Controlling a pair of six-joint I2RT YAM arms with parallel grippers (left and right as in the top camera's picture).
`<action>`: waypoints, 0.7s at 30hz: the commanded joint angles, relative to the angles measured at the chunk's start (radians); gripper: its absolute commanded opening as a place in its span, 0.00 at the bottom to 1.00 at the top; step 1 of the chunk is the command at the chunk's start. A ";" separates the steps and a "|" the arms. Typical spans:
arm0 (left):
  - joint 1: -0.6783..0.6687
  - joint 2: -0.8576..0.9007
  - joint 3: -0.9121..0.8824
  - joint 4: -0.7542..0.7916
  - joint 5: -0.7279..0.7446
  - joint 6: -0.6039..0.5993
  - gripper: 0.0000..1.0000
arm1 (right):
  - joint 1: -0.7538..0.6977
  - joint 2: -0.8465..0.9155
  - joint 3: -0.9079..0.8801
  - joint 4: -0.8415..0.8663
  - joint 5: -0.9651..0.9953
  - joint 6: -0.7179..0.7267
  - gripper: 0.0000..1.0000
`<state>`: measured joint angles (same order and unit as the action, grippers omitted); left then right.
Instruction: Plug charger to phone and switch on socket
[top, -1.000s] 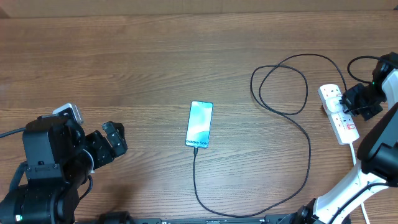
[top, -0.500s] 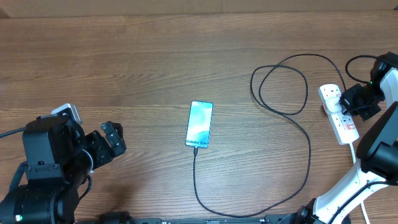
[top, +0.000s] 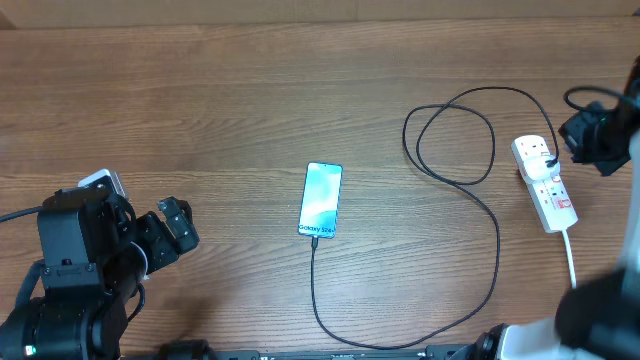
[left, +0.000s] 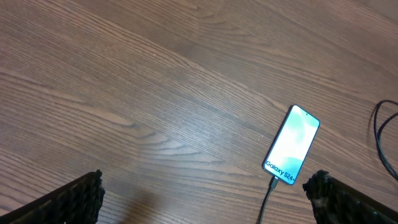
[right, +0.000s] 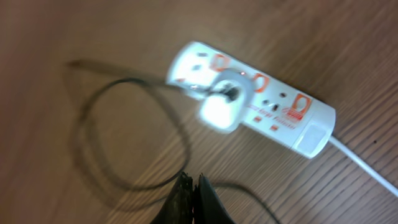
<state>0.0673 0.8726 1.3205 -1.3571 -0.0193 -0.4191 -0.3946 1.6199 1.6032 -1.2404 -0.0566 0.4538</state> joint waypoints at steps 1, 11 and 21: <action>-0.002 -0.002 -0.005 0.003 0.015 -0.008 1.00 | 0.062 -0.176 0.022 -0.034 -0.046 -0.025 0.04; -0.002 -0.002 -0.005 0.000 0.012 -0.008 0.99 | 0.148 -0.579 0.022 -0.243 -0.122 0.046 0.04; -0.002 -0.002 -0.005 0.000 0.012 -0.007 0.99 | 0.148 -0.775 0.022 -0.336 -0.173 0.100 0.09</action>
<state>0.0673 0.8726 1.3197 -1.3586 -0.0120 -0.4191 -0.2535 0.8547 1.6161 -1.5589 -0.2134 0.5385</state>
